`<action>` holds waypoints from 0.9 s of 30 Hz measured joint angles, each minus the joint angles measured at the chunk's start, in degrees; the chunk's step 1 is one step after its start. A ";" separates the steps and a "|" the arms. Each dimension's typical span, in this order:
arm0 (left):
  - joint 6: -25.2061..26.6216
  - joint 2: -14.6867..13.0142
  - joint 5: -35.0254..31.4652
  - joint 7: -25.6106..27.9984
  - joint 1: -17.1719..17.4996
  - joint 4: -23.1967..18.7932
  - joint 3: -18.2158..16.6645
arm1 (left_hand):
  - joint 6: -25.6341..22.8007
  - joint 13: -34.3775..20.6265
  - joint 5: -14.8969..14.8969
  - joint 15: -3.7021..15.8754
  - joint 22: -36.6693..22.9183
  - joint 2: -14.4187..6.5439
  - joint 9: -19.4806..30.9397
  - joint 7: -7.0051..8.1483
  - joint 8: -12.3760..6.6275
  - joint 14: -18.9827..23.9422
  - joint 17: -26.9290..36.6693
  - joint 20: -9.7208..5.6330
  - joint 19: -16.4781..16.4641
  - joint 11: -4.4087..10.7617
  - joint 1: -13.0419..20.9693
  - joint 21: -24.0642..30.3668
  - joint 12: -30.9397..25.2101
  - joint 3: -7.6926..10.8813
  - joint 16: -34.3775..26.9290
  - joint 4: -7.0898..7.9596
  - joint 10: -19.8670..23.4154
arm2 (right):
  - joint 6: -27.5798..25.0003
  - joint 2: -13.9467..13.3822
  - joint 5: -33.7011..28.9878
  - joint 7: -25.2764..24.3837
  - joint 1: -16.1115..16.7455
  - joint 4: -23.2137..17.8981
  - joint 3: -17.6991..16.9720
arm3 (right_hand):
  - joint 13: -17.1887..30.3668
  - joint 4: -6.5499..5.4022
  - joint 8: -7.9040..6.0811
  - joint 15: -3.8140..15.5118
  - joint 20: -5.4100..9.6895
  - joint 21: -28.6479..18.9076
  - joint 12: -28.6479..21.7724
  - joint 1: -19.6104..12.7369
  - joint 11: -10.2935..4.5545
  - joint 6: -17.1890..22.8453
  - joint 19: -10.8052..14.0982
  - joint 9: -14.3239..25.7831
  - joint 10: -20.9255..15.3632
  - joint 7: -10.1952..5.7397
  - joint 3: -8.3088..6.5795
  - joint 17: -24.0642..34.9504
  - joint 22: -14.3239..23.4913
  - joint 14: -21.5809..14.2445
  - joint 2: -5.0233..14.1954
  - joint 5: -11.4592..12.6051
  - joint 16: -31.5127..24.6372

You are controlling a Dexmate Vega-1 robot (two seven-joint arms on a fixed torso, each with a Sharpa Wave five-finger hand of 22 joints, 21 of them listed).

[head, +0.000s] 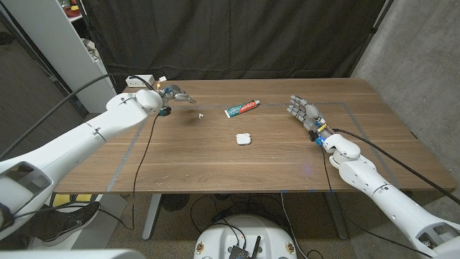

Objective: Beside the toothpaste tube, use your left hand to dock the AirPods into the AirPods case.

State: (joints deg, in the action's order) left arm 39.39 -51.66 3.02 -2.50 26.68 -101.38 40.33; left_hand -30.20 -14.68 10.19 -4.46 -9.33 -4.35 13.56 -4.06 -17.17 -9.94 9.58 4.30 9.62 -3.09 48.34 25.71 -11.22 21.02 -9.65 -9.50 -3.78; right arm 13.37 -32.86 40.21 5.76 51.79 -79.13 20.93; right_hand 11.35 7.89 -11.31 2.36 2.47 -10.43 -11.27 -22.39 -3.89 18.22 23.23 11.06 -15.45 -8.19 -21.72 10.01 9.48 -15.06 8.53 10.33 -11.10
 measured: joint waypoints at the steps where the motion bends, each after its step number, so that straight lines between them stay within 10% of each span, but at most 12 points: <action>1: 1.04 0.00 -1.87 -0.81 -0.67 -0.09 0.69 | -0.65 0.12 0.00 0.36 0.00 0.12 0.13 -0.04 -0.11 -0.02 0.00 0.00 0.00 0.01 0.25 -0.18 0.00 0.00 0.00 0.00 -0.01 | -0.11 -0.21 0.06 0.16 0.06 -0.16 0.00 | 0.00 0.00 0.00 0.00 0.00 0.00 0.00 0.00 0.00 -0.15 0.00 0.00 0.00 0.14 0.00 0.00 0.00 0.00 0.00 0.09 0.00; 7: 4.92 0.55 -9.86 -4.87 -6.48 -0.68 6.51 | -5.30 1.24 0.00 1.10 0.00 0.12 0.70 -1.11 -1.92 0.10 0.00 -0.04 -0.69 0.96 0.25 -1.77 -0.93 -0.80 -0.32 0.80 1.36 | -1.22 -1.07 0.47 1.81 0.09 -0.77 0.26 | 0.00 0.00 0.00 0.00 0.00 0.00 0.00 0.00 0.22 0.30 0.00 0.00 -0.22 0.15 0.00 0.00 0.00 0.00 0.00 0.09 0.00; 10: 6.30 1.06 -13.87 -7.88 -9.04 -0.53 8.89 | -6.15 1.61 0.00 1.10 0.00 0.42 0.96 -1.70 -2.13 0.11 -0.24 0.10 -1.62 1.15 0.55 -1.98 -1.33 -1.16 -0.32 0.79 2.19 | -1.71 -1.34 0.58 2.47 -0.07 -0.86 0.50 | -0.01 0.36 0.00 0.00 0.17 0.00 0.00 0.00 0.22 0.56 -0.17 0.08 -0.22 -2.78 0.11 0.00 0.00 0.00 0.00 0.09 0.00; 14: 6.96 1.81 -17.75 -12.03 -12.05 0.55 11.38 | -7.66 2.05 0.22 1.10 0.00 0.42 1.23 -1.79 -2.57 0.11 -0.26 0.65 -2.33 1.57 0.55 -2.63 -1.77 -1.51 -0.32 0.72 3.43 | -2.20 -1.49 0.63 3.05 -0.42 -0.86 0.86 | -0.01 0.36 0.00 -0.13 0.10 0.00 0.00 -0.46 0.42 0.48 -0.51 0.29 -0.41 -0.44 0.11 0.00 0.00 -0.12 0.00 0.09 0.00; 27: 2.89 6.31 -28.38 -28.17 -21.79 8.25 18.65 | -8.41 2.71 0.22 1.71 -0.16 0.10 1.76 -0.18 -2.57 0.10 -0.25 0.81 -3.73 1.65 1.77 -3.67 -1.80 -1.78 -0.32 0.84 4.10 | -3.00 -0.93 0.64 4.81 -2.03 0.82 2.01 | -0.01 0.36 0.00 -0.31 0.10 0.00 0.00 -0.46 0.41 0.18 -0.51 0.28 -0.41 -1.44 0.11 0.00 -0.01 -0.31 0.00 0.09 0.00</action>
State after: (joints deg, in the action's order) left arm 42.28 -45.34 -25.36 -30.66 4.89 -93.13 58.98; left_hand -38.60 -11.97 10.42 -2.74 -9.49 -4.25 15.32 -4.23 -19.74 -9.83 9.32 5.11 5.89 -1.44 50.11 22.04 -13.02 19.24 -9.97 -8.66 0.32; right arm 10.37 -33.78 40.85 10.57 49.77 -78.31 22.94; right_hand 11.34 8.25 -11.31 2.05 2.57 -10.43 -11.27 -22.85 -3.47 18.41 22.72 11.34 -15.86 -9.63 -21.61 10.00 9.47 -15.37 8.53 10.42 -11.10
